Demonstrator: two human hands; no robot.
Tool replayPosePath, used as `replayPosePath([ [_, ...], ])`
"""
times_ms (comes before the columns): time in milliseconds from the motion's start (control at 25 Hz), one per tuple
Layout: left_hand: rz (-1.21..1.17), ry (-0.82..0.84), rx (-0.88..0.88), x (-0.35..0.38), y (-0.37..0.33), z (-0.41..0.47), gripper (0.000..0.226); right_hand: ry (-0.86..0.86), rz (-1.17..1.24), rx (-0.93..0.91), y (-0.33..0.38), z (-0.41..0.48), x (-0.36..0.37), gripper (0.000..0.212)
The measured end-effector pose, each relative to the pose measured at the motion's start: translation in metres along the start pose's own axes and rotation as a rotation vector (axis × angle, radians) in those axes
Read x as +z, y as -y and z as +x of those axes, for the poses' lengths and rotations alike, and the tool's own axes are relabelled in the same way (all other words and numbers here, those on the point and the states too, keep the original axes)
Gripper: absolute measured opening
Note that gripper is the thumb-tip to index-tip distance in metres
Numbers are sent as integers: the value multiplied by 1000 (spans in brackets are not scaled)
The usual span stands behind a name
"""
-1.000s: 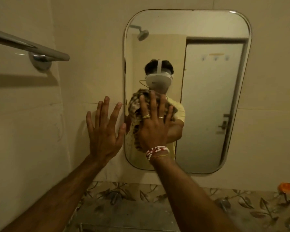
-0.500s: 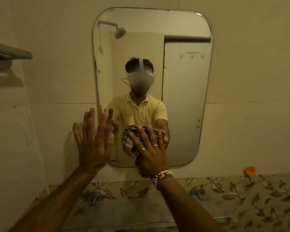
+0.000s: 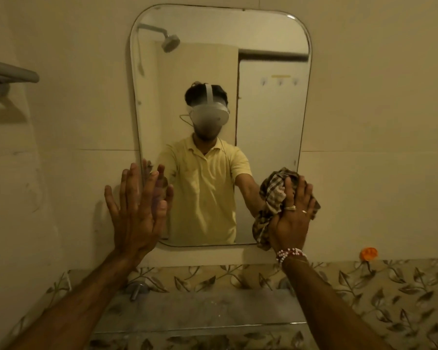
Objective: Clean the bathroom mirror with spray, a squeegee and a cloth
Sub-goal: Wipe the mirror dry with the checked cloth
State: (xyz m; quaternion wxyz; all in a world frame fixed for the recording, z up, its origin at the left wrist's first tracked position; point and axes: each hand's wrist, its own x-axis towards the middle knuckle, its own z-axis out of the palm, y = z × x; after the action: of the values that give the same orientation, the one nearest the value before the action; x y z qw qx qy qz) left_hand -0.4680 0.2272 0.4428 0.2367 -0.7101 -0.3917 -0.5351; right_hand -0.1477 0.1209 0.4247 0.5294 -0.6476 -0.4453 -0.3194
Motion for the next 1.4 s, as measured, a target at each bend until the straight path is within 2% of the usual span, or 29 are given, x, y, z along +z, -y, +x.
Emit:
replayPosePath([
  [120, 0, 3, -1, -4, 5, -1, 65, -20, -2, -8, 29, -2, 12, 81],
  [440, -9, 20, -19, -20, 39, -7, 64, 120, -48, -303, 176, -46, 80, 78],
  [600, 3, 31, -17, -26, 56, -12, 62, 202, -59, -462, 208, -90, 106, 69],
  [840, -27, 53, -8, -18, 37, -21, 62, 265, -128, -645, 166, -109, 98, 75],
  [960, -57, 71, 18, -8, 6, -24, 63, 276, -169, -606, 124, -102, 78, 71],
  [1240, -145, 79, 54, 12, -61, -26, 63, 261, -268, -533, 24, -61, 27, 81],
  [1400, -150, 59, 49, 18, -83, -24, 63, 198, -209, -391, -4, -48, 14, 71],
])
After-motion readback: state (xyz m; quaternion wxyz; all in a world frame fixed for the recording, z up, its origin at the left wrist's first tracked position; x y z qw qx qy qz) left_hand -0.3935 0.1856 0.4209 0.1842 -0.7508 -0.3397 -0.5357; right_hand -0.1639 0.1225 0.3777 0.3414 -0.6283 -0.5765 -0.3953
